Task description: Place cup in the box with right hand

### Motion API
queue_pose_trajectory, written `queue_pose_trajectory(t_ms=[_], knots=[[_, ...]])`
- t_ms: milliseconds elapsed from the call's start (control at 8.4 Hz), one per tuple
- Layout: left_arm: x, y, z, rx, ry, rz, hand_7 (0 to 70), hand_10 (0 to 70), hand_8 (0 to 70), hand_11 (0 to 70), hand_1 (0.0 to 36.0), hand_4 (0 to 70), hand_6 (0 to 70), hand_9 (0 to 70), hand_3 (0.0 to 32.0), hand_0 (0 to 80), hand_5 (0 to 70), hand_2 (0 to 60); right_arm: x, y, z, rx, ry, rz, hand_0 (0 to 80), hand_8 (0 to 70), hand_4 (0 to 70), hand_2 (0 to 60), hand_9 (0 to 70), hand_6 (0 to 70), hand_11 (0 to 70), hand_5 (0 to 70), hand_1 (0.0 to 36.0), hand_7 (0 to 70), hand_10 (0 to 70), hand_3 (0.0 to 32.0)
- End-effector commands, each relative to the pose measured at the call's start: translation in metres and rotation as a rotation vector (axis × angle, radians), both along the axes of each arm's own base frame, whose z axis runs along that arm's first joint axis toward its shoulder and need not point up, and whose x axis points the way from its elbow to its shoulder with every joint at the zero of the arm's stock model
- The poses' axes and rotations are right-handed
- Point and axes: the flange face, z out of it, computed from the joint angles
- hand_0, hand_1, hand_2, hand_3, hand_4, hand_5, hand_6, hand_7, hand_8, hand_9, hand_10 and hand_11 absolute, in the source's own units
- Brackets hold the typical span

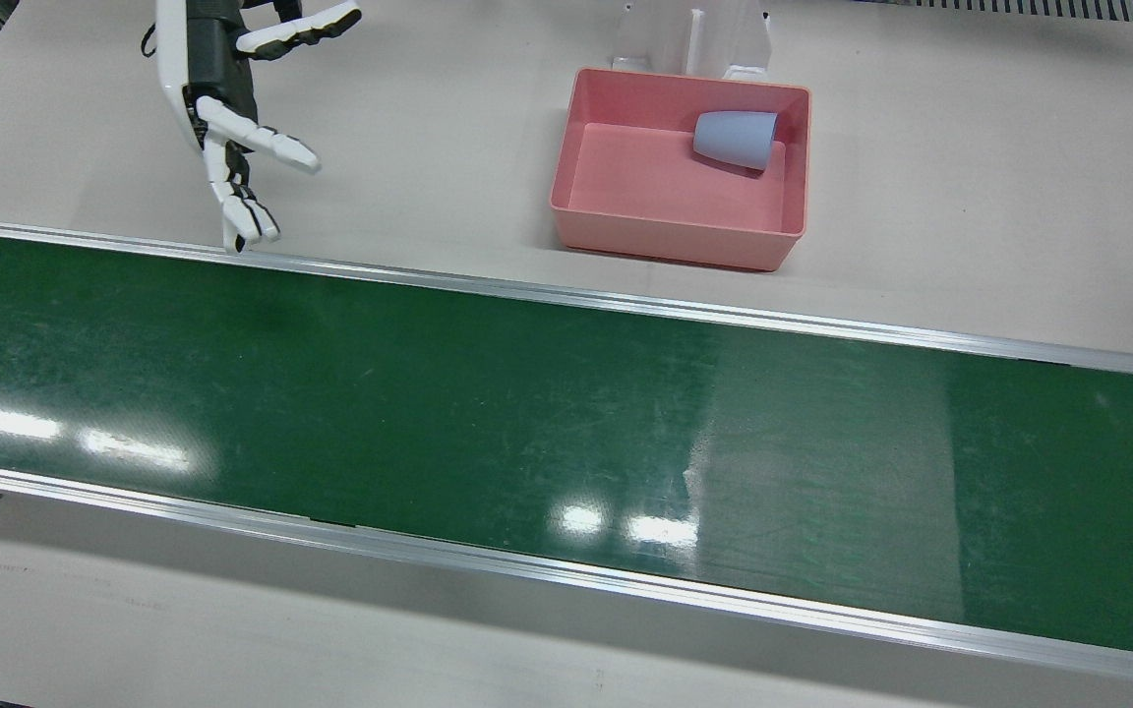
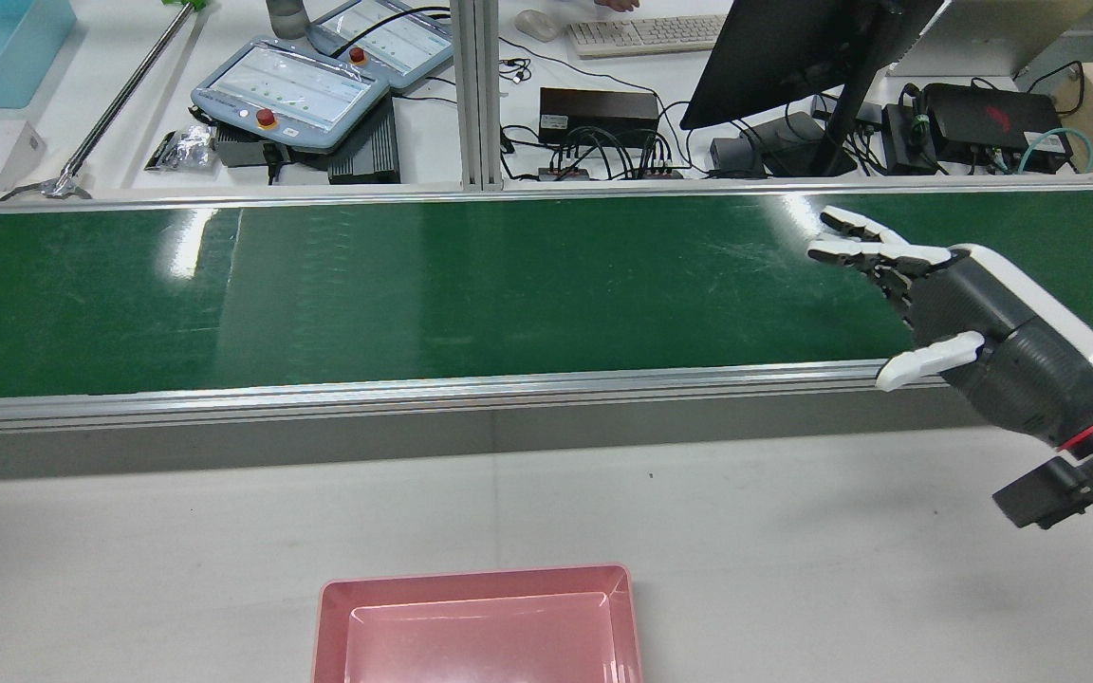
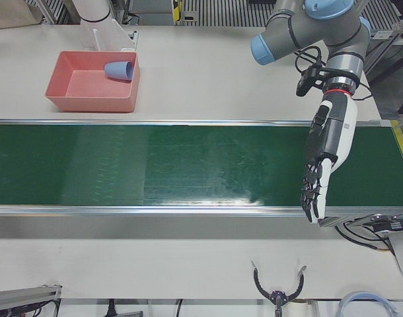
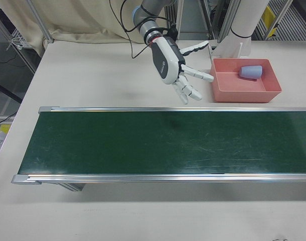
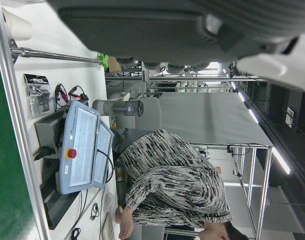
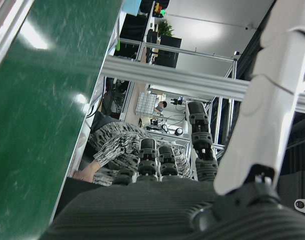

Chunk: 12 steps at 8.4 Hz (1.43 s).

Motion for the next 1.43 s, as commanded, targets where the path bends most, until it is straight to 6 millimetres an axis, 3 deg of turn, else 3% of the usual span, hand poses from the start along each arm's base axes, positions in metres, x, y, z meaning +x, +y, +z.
queue_pose_trajectory(t_ms=[0, 119, 238, 357, 476, 595, 714, 833, 952, 1071, 1190, 1310], knots=[[0.0, 0.0, 0.0, 0.0, 0.001, 0.0, 0.0, 0.0, 0.0, 0.0, 0.0, 0.0, 0.0, 0.0, 0.0, 0.0, 0.0, 0.0, 0.1, -0.054, 0.08, -0.11, 0.041, 0.056, 53.7, 10.0, 16.8, 2.4, 17.7, 5.0, 6.1, 6.2, 13.4, 15.0, 3.0, 0.0], [0.0, 0.0, 0.0, 0.0, 0.0, 0.0, 0.0, 0.0, 0.0, 0.0, 0.0, 0.0, 0.0, 0.0, 0.0, 0.0, 0.0, 0.0, 0.139, -0.067, 0.102, -0.104, 0.056, 0.077, 53.1, 10.2, 15.1, 4.9, 17.9, 5.2, 7.5, 6.3, 14.1, 15.1, 4.0, 0.0], [0.0, 0.0, 0.0, 0.0, 0.0, 0.0, 0.0, 0.0, 0.0, 0.0, 0.0, 0.0, 0.0, 0.0, 0.0, 0.0, 0.0, 0.0, 0.179, -0.072, 0.127, -0.117, 0.057, 0.106, 51.2, 10.1, 8.4, 12.0, 17.6, 5.0, 8.1, 6.4, 16.4, 14.0, 4.3, 0.0], [0.0, 0.0, 0.0, 0.0, 0.0, 0.0, 0.0, 0.0, 0.0, 0.0, 0.0, 0.0, 0.0, 0.0, 0.0, 0.0, 0.0, 0.0, 0.228, -0.065, 0.158, -0.163, 0.059, 0.156, 52.6, 10.4, 12.7, 2.4, 18.1, 5.0, 9.0, 6.5, 12.7, 14.0, 5.0, 0.0], [0.0, 0.0, 0.0, 0.0, 0.0, 0.0, 0.0, 0.0, 0.0, 0.0, 0.0, 0.0, 0.0, 0.0, 0.0, 0.0, 0.0, 0.0, 0.271, -0.048, 0.198, -0.198, 0.036, 0.22, 53.0, 10.7, 16.0, 2.5, 18.7, 5.3, 9.1, 6.3, 12.8, 15.7, 5.1, 0.0], [0.0, 0.0, 0.0, 0.0, 0.0, 0.0, 0.0, 0.0, 0.0, 0.0, 0.0, 0.0, 0.0, 0.0, 0.0, 0.0, 0.0, 0.0, 0.29, -0.044, 0.232, -0.186, 0.017, 0.263, 51.6, 10.7, 13.8, 7.3, 18.7, 5.3, 9.3, 6.2, 14.0, 15.6, 5.3, 0.0], [0.0, 0.001, 0.0, 0.0, 0.0, 0.0, 0.0, 0.0, 0.0, 0.0, 0.0, 0.0, 0.0, 0.0, 0.0, 0.0, 0.0, 0.0, 0.295, -0.034, 0.247, -0.188, 0.015, 0.274, 51.7, 10.7, 14.5, 2.4, 18.8, 5.2, 9.3, 6.1, 11.5, 15.1, 5.3, 0.0], [0.0, 0.001, 0.001, -0.001, 0.0, 0.0, 0.0, 0.0, 0.0, 0.0, 0.0, 0.0, 0.0, 0.0, 0.0, 0.0, 0.0, 0.0, 0.296, -0.032, 0.266, -0.218, 0.014, 0.276, 52.5, 11.0, 19.5, 0.0, 19.3, 5.5, 9.6, 6.0, 11.1, 16.6, 5.5, 0.0], [0.0, 0.001, 0.0, -0.001, 0.0, 0.0, 0.0, 0.0, 0.0, 0.0, 0.0, 0.0, 0.0, 0.0, 0.0, 0.0, 0.0, 0.0, 0.296, -0.036, 0.278, -0.178, 0.004, 0.275, 52.3, 11.3, 22.0, 2.8, 20.0, 5.8, 10.0, 6.0, 12.2, 18.3, 5.8, 0.0], [0.0, 0.001, 0.0, -0.001, 0.0, 0.0, 0.0, 0.0, 0.0, 0.0, 0.0, 0.0, 0.0, 0.0, 0.0, 0.0, 0.0, 0.0, 0.298, -0.033, 0.276, -0.164, 0.003, 0.282, 51.8, 11.6, 22.6, 2.9, 20.5, 6.0, 11.3, 5.9, 11.7, 18.7, 6.7, 0.0], [0.0, 0.001, 0.0, 0.0, 0.0, 0.0, 0.0, 0.0, 0.0, 0.0, 0.0, 0.0, 0.0, 0.0, 0.0, 0.0, 0.0, 0.0, 0.302, -0.032, 0.273, -0.158, 0.001, 0.291, 52.3, 11.6, 19.9, 5.5, 20.4, 6.1, 12.3, 6.3, 13.6, 18.4, 7.4, 0.0], [0.0, 0.0, 0.0, 0.0, 0.0, 0.0, 0.0, 0.0, 0.0, 0.0, 0.0, 0.0, 0.0, 0.0, 0.0, 0.0, 0.0, 0.0, 0.303, -0.025, 0.277, -0.168, 0.002, 0.294, 53.0, 11.6, 25.5, 2.8, 20.6, 6.2, 10.7, 6.0, 12.8, 20.0, 6.3, 0.0]])
